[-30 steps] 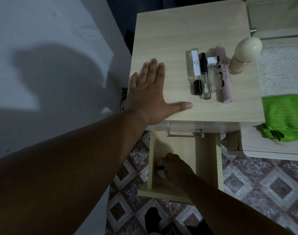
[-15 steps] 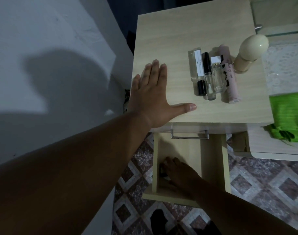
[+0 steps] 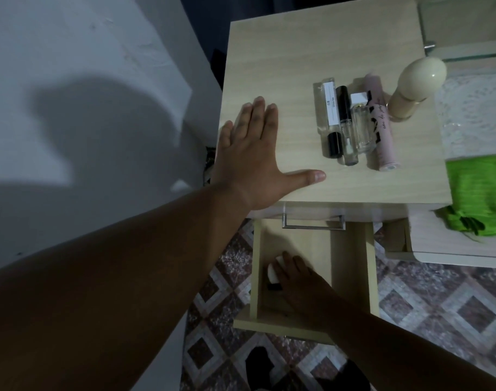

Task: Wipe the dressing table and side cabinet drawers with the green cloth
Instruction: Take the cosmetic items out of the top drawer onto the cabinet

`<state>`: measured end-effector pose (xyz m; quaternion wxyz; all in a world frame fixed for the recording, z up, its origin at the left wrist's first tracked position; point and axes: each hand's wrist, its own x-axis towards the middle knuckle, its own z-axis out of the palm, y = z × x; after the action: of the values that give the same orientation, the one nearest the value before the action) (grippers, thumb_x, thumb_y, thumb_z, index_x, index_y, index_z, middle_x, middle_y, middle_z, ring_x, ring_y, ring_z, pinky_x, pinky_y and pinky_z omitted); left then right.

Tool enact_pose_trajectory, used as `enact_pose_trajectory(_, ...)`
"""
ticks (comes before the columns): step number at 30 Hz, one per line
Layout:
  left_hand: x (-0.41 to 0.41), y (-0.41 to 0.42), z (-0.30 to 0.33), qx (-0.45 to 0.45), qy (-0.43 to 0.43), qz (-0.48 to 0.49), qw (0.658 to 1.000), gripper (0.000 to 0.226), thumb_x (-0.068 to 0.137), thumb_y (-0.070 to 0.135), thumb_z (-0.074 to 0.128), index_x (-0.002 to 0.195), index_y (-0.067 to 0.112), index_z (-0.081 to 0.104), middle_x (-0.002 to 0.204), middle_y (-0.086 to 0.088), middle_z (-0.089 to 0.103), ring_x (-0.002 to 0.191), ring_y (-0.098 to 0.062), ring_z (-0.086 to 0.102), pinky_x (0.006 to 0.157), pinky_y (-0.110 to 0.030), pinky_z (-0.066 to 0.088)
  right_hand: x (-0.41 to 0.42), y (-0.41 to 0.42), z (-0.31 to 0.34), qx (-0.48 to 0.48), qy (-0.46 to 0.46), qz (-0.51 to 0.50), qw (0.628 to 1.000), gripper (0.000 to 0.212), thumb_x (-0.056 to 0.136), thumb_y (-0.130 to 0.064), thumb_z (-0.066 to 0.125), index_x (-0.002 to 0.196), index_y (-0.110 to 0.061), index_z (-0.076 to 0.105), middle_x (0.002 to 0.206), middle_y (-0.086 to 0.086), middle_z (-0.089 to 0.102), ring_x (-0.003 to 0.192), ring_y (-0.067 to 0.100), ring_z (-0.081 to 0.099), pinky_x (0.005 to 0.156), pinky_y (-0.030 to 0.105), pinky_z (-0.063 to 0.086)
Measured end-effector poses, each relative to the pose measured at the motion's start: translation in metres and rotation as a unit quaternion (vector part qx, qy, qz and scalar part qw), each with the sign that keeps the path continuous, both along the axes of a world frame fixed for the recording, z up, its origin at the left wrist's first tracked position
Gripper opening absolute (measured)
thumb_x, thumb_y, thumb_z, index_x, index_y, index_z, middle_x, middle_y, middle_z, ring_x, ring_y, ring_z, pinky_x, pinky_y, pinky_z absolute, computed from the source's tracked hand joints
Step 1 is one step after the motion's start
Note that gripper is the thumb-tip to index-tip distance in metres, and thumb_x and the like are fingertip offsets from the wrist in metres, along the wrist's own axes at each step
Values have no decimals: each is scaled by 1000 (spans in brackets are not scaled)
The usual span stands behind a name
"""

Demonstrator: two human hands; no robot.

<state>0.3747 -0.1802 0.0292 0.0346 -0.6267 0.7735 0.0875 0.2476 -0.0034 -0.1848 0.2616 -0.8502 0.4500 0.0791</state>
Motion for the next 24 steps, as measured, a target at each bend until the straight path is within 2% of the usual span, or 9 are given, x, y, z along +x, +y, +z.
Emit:
enact_pose_trajectory(3,0,0,1,5,-2,-1,1000,134,58,102,20,159,19,-11,166,-3,-19,152,-18,-19,124,-48,-4,-1,0,33,-21,2,-34,999,83,71,-51,79,137,-9,51,133,23,56,109,38,64,78,47,62)
enact_pose_trajectory(8,0,-1,1,10,8,-1,1000,135,58,103,20,158,20,-15,165,-1,-25,151,-16,-24,123,-46,-7,-19,1,131,-64,-29,-115,991,71,85,-56,55,141,-14,44,128,14,55,100,26,62,71,34,59)
enact_pose_trajectory(12,-1,-2,2,6,14,5,1000,135,57,104,19,156,21,-21,162,0,-31,149,-17,-28,123,-45,-10,-37,-17,202,-119,-48,-164,978,66,92,-56,40,141,-12,45,129,19,58,105,34,63,73,39,60)
enact_pose_trajectory(15,4,-2,-6,-15,1,-11,1000,131,69,95,40,150,22,-33,156,1,-41,146,-18,-34,120,-42,-16,-45,-52,242,-218,-64,-174,958,68,101,-55,23,144,-6,44,132,24,54,105,39,57,80,43,56)
enact_pose_trajectory(16,7,-2,-7,-26,-18,-23,999,130,73,86,48,149,22,-35,156,-1,-41,146,-20,-34,119,-42,-16,-45,-66,253,-244,-68,-174,952,68,101,-55,25,145,-6,44,133,24,53,106,39,56,81,43,55)
enact_pose_trajectory(17,9,-3,-4,-22,-26,-34,999,128,73,83,46,150,20,-34,158,-3,-39,146,-21,-33,120,-43,-15,-44,-83,262,-266,-70,-172,946,67,100,-54,30,146,-7,42,135,24,51,109,39,55,83,43,54)
enact_pose_trajectory(20,6,2,5,9,4,-31,999,115,64,82,10,156,20,-21,161,-2,-34,147,-20,-34,122,-44,-13,-40,-128,270,-291,-37,-147,945,68,95,-53,36,148,-10,40,137,22,50,112,38,56,89,48,50)
enact_pose_trajectory(22,2,4,9,3,19,-20,1000,112,63,80,6,158,25,-16,161,0,-33,146,-17,-35,123,-45,-11,-38,-149,268,-281,-7,-119,952,69,94,-54,33,146,-11,42,135,21,52,110,37,58,89,52,49)
enact_pose_trajectory(24,2,4,7,10,28,-7,1000,114,63,81,9,156,23,-22,160,1,-36,145,-14,-36,123,-44,-11,-38,-159,262,-273,24,-90,957,69,93,-55,34,143,-10,48,132,21,56,107,37,60,87,53,51)
